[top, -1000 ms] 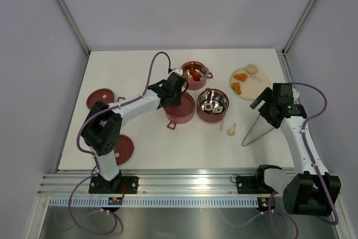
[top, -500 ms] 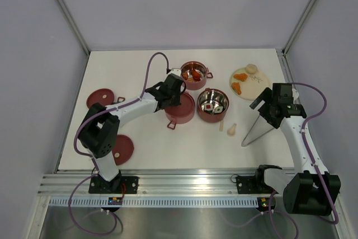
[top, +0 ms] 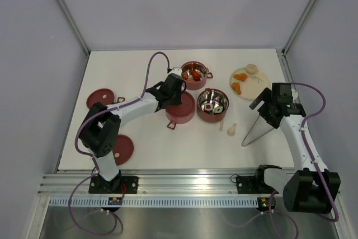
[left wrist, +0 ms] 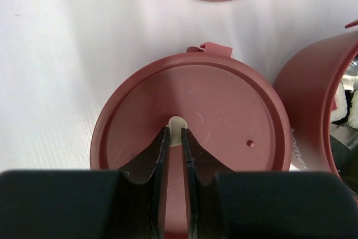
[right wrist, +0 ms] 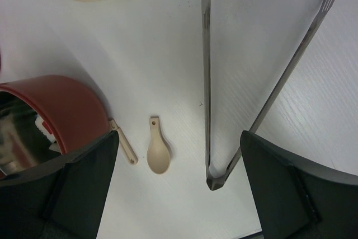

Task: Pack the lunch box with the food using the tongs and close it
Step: Close the box lid on the packing box.

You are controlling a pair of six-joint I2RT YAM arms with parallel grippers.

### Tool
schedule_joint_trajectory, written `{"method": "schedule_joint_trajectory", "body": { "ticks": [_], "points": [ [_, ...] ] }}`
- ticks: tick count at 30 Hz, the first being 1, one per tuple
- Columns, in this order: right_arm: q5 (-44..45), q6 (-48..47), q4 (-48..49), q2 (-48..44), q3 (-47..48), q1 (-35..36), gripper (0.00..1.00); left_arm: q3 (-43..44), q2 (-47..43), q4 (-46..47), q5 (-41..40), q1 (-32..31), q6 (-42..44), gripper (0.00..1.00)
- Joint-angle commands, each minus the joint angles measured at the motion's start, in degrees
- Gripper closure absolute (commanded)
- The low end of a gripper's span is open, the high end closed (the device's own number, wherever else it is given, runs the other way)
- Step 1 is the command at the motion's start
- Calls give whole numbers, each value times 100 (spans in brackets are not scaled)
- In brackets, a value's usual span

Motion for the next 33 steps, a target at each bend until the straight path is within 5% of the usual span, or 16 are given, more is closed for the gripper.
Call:
{"method": "schedule_joint_trajectory", "body": {
  "ticks": [1, 6, 12, 23, 26, 33],
  "points": [
    [-79, -122, 115, 30, 72, -23, 2, 143, 94, 354, 72, -18, 36, 84],
    [-97, -139, 124, 48, 81, -23, 2, 187, 208, 213, 63, -9, 10, 79],
    [-106, -148, 142, 39, 54, -23, 2, 328, 209, 2, -77, -9, 53, 55],
    [-132, -157, 142, 12, 37, -23, 2, 460, -600, -121, -122, -61, 256, 48],
    [-141, -139, 168, -31, 37, -23, 2, 627, -548, -314, -51, -88, 265, 34],
    [-123, -139, 133, -14, 45, -23, 2, 1031, 128, -867, -200, -123, 107, 33]
  ]
}}
